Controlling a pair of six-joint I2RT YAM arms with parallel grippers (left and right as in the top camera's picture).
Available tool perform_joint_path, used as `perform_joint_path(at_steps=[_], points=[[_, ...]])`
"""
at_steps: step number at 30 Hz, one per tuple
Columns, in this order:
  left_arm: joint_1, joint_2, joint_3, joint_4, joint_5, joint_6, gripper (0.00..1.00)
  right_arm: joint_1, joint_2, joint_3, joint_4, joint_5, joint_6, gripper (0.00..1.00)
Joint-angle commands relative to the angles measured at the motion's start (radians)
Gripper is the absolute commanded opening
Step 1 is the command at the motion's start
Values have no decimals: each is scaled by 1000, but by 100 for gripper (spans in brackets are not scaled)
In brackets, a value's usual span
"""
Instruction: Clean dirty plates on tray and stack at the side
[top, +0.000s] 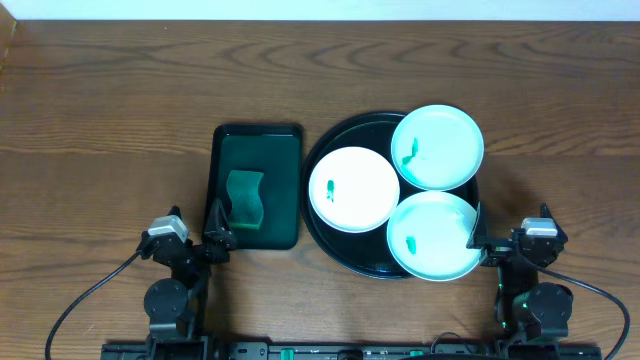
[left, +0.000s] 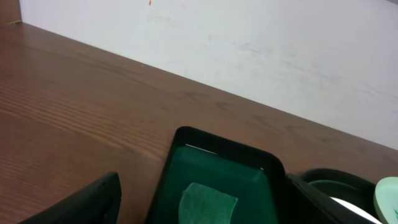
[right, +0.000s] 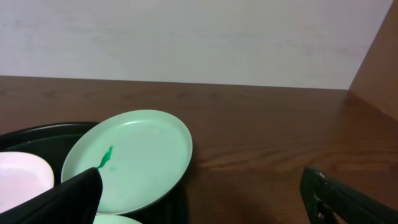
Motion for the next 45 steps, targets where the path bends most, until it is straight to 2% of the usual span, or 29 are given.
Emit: perform_joint_path(at_steps=[1,18,26,32,34,38,41,45], points=[[-3,-5,-8,-47,-13,13,82,9,3,-1,-1,17,9,99],[-3,-5,-8,-47,-13,13,82,9,3,9,-1,-40,9,99],[-3,-5,-8,-47,-13,13,81,9,79,244,-175,-67,51,99],[-3,-6,-8,-47,-13,13,81,9,374,536,-271,-158,81,99],[-3,-5,-8,-47,-13,13,82,9,520,684,-361,-204,81,99],[-3,-6,-8,-47,-13,13,81,10,850,1048,-685,-285,80,99],[-3,-6,-8,-47,-13,13,82,10,1022,1246,-892,-323,80,99],[-3,-6,-8,-47,-13,13,81,10,1199,1395,-981,-473,87,99]])
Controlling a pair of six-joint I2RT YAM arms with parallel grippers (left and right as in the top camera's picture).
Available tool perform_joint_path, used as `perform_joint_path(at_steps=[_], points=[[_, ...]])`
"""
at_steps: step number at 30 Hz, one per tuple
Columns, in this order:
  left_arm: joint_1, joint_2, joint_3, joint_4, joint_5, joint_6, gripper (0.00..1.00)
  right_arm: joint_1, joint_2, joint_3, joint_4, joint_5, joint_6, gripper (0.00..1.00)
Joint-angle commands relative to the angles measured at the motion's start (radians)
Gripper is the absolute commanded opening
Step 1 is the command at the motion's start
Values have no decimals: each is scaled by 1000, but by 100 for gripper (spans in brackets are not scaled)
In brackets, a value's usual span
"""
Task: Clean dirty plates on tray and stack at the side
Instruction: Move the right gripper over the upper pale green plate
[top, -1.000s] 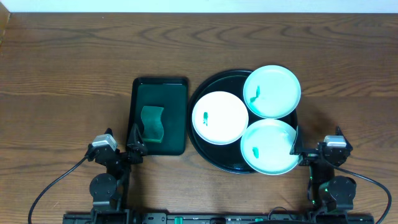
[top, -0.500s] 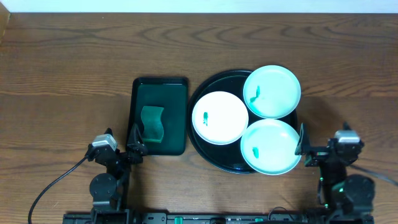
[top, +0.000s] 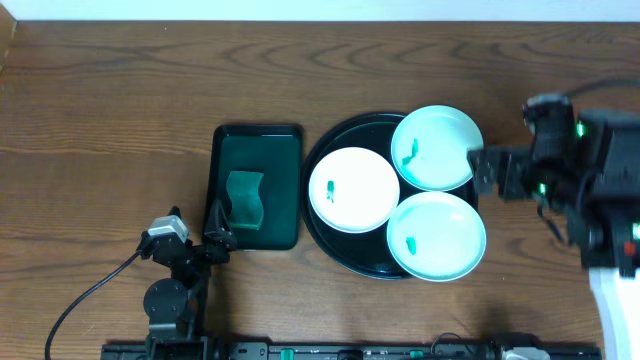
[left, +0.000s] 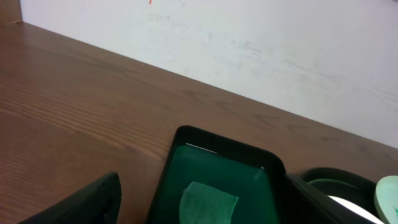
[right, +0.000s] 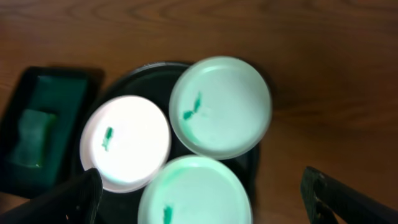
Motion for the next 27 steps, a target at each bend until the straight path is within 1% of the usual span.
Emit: perform_joint_path(at_steps=[1,3,4,5,7,9,11,12,13,14,15,19,21,23,27], points=[[-3,-6,-13,-41,-13,10,81,9,91,74,-26,-176,14,99],[-3,-6,-13,-41,-13,10,81,9,105,75,-32,-212,16,98],[-3,-6,-13,-41,-13,10,81,9,105,75,-32,-211,17,88],[-3,-6,-13,-41,-13,10,81,9,101,76,-31,-190,33,81],[-3,-6,-13,-41,-13,10,81,8,84,76,-18,-150,60,72],[-3,-6,-13,-41,-13,10,81,7,60,76,-3,-119,60,70],[-3,-6,-13,-41,-13,10,81,7,31,76,-3,-80,60,74],[-3,-6,-13,-41,-13,10,81,7,21,76,-8,-71,60,69],[-3,-6,-13,-41,-13,10,81,7,9,76,-13,-68,60,56],[-3,-6,-13,-41,-13,10,81,7,-3,76,-17,-69,60,40],[-3,-6,-13,-41,-13,10,82,7,-14,76,-18,-69,60,34],[-3,-6,-13,-41,-13,10,81,7,-64,76,-20,-69,60,38],[-3,-6,-13,-41,-13,10,81,7,-86,76,-37,-69,60,38],[-3,-6,-13,-41,-13,10,82,7,-92,76,-48,-72,71,37],[-3,-6,-13,-41,-13,10,82,8,-88,76,-67,-89,90,41]])
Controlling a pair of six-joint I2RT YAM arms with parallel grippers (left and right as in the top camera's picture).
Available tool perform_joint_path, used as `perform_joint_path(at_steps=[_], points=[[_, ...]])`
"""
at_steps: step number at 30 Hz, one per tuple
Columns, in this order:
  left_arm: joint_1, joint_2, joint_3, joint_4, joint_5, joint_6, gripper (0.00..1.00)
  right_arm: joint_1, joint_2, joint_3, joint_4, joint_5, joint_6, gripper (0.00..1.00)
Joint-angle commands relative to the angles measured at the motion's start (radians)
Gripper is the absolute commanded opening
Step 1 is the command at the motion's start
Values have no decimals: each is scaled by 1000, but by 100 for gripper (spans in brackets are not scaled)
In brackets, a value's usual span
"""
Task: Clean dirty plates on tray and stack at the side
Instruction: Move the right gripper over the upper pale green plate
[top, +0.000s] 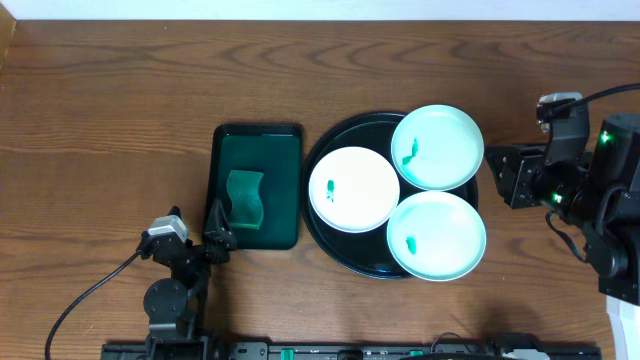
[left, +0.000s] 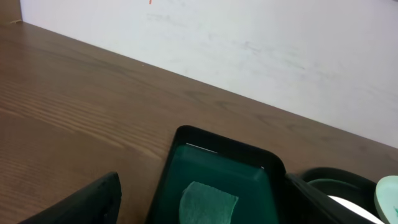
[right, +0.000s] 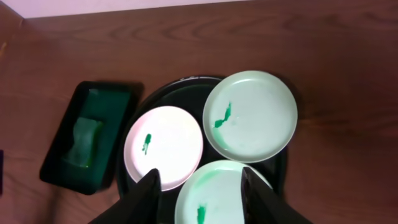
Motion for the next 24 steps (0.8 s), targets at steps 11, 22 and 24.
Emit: perform_joint_path(at_steps=[11,22,24], points=[[-3,-6,-13,-41,-13,10,81,10,204,18,-42,-189,-64,99],[-3,-6,-13,-41,-13,10,81,92,477,17,-32,-153,-10,21],[-3,-6,-13,-41,-13,10,81,129,510,17,-30,-97,4,25]])
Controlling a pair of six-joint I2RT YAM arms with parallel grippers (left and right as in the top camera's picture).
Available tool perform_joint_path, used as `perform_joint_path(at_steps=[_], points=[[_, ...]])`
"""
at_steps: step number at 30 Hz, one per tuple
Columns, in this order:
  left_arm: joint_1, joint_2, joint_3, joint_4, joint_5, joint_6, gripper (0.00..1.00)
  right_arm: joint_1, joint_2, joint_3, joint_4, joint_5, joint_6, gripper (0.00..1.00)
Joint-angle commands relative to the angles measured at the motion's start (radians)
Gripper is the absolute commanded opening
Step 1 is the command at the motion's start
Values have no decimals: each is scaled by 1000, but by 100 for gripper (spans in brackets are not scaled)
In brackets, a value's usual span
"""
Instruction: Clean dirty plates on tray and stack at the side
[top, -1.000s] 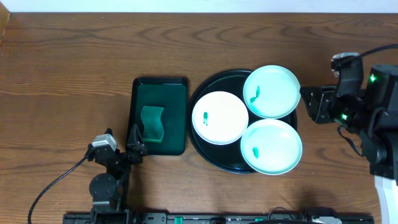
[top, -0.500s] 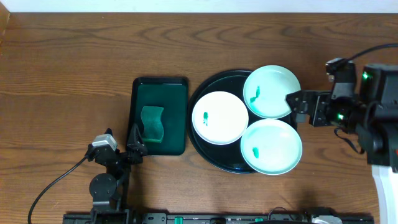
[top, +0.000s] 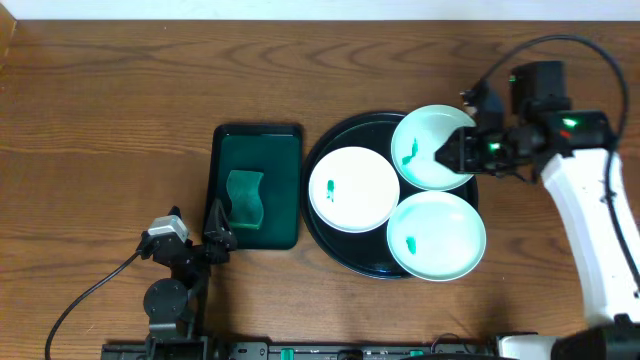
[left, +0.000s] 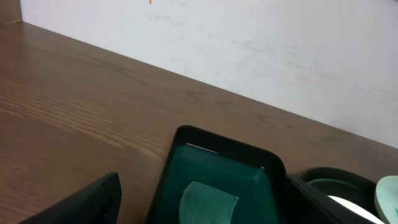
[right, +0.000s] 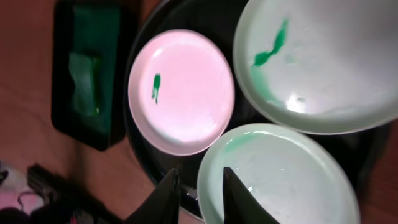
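A round black tray (top: 325, 150) holds three stained plates: a white plate (top: 354, 189), a far mint plate (top: 425, 140) with a green smear, and a near mint plate (top: 437, 236). My right gripper (top: 455, 150) hangs over the far mint plate's right side, open with a narrow gap and nothing in it. In the right wrist view the gripper (right: 200, 190) looks down on the white plate (right: 181, 92), the far mint plate (right: 317, 62) and the near mint plate (right: 280, 180). My left gripper (top: 205, 235) rests wide open at the front edge.
A dark green rectangular tray (top: 257, 150) with a green sponge (top: 244, 198) lies left of the round tray, right in front of the left gripper (left: 202, 214). Bare wooden table (top: 120, 120) stretches to the left and back. A white wall (left: 249, 37) borders the far edge.
The right arm has gone from right of the round tray to over the far mint plate, closer to the plates, with its fingers nearer together. The left arm has not moved.
Both arms first rested at the front edge, the right gripper wide open facing the far mint plate. Then the right arm was raised beside the tray's right side, looking down on all three plates. Its fingers later stood narrower, and now it hangs over the far mint plate.
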Motion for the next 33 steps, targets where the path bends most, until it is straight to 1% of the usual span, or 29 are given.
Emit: perform_joint_path(at_steps=[1,4,5,14,20,26,29,31,33], points=[[-3,-6,-13,-41,-13,10,81,74,55,13,3,96,36,27],[-3,-6,-13,-41,-13,10,81,142,122,13,19,220,91,34],[-3,-6,-13,-41,-13,10,81,156,140,13,24,241,100,34],[-3,-6,-13,-41,-13,10,82,204,288,13,61,254,100,35],[-3,-6,-13,-41,-13,10,82,238,375,13,106,254,99,33],[-3,-6,-13,-41,-13,10,81,267,423,13,136,277,100,33],[-3,-6,-13,-41,-13,10,81,268,435,12,138,301,100,29],[-3,-6,-13,-41,-13,10,81,269,447,12,138,307,100,24],[-3,-6,-13,-41,-13,10,82,269,453,12,138,307,100,23]])
